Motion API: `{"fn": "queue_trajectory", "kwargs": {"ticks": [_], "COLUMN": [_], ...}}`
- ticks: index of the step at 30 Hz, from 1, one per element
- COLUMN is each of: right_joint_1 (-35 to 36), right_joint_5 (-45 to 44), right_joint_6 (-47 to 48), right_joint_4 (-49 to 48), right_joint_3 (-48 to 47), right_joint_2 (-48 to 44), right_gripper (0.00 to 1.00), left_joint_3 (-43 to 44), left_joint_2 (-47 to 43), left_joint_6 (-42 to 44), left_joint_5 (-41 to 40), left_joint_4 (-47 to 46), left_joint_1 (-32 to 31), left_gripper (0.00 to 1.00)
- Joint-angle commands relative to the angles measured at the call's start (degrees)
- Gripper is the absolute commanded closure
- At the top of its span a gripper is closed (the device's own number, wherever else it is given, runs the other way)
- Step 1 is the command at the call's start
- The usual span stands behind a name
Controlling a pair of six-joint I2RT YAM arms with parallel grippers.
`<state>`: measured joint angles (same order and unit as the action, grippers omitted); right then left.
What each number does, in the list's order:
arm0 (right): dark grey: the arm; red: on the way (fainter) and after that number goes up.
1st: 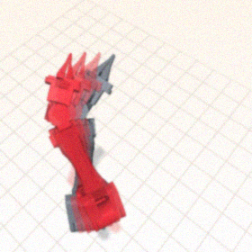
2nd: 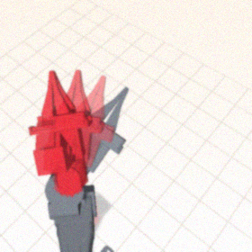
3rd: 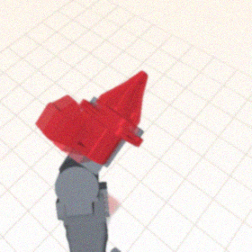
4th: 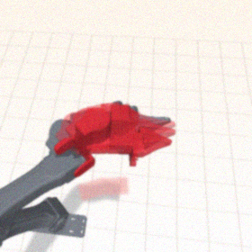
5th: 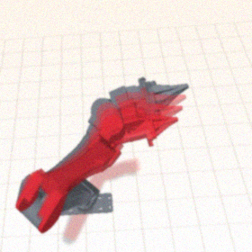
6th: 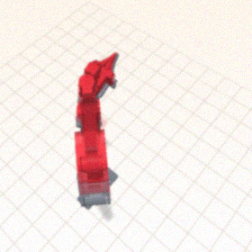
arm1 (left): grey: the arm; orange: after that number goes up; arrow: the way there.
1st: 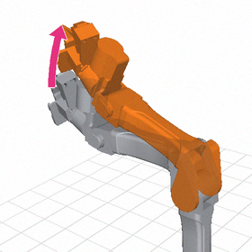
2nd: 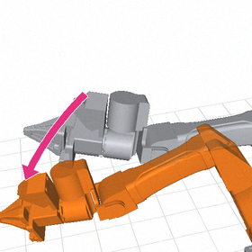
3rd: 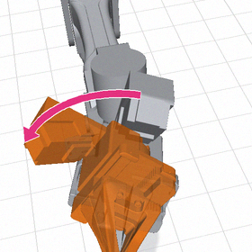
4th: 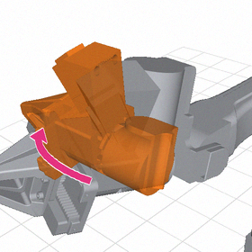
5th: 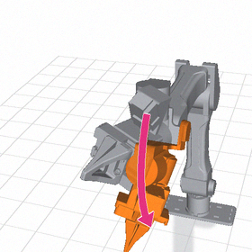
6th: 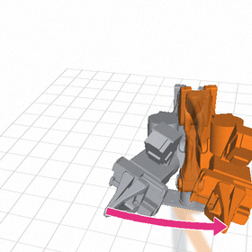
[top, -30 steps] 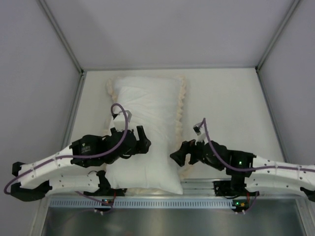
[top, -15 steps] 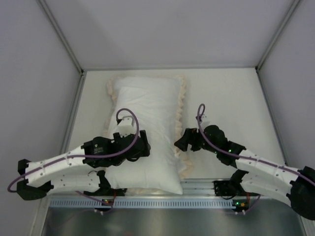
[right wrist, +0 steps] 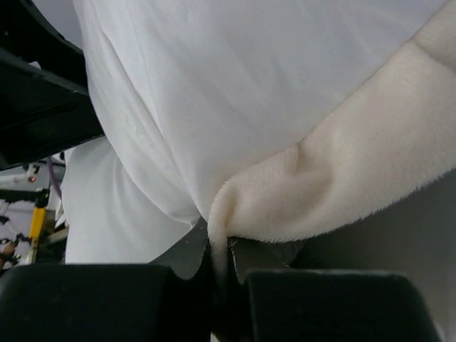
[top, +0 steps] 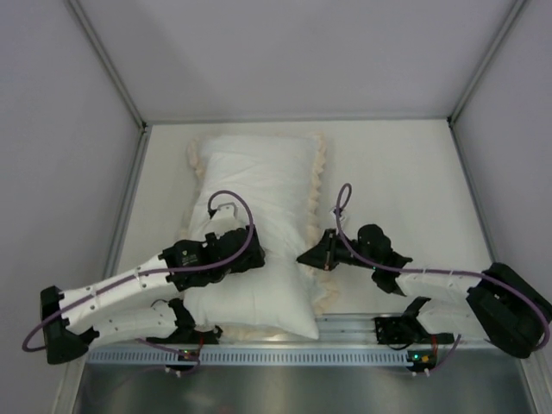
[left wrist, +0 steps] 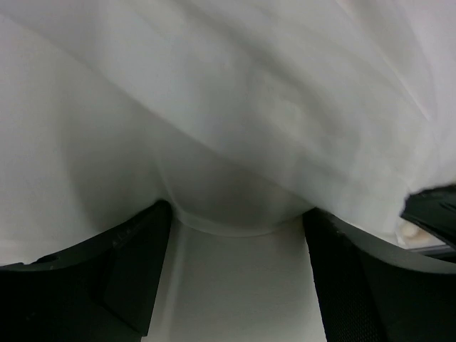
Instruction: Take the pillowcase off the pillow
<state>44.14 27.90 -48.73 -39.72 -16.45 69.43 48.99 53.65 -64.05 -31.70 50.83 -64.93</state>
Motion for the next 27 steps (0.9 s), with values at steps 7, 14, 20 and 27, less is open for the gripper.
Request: {"fn": "queue_trajectory", "kwargs": {"ticks": [7,14,20,27], "right_joint_1": [5.4,9.3,17.8,18.9], "right_joint_5": [-17.7,-16.7,-23.2,-30.2], "right_joint_6": [4.2,-1.9,-2.2,-1.4], "right_joint_4": [25.8,23.8,15.3,12.0], "right_joint_3": [3.8,8.5,7.3,1.9], "right_joint_2": [-31.6,-36.7,-28.2,-14.3], "right_gripper": [1.00,1.00,1.00,1.00], "left_joint_3": [1.1,16.9,18.9,18.7], "left_joint_2": [18.0,30.2,20.8,0.4], "left_joint_6": [19.2,25.6,29.7,26.1], "left_joint_5": [18.3,17.4,20.5,19.0], "left_joint_4": [-19.7,-18.5,-12.9,1.6], "left_joint_1": [22.2,26.7,25.2,22.9], "left_gripper": [0.25,0.22,0.06,0.01]}}
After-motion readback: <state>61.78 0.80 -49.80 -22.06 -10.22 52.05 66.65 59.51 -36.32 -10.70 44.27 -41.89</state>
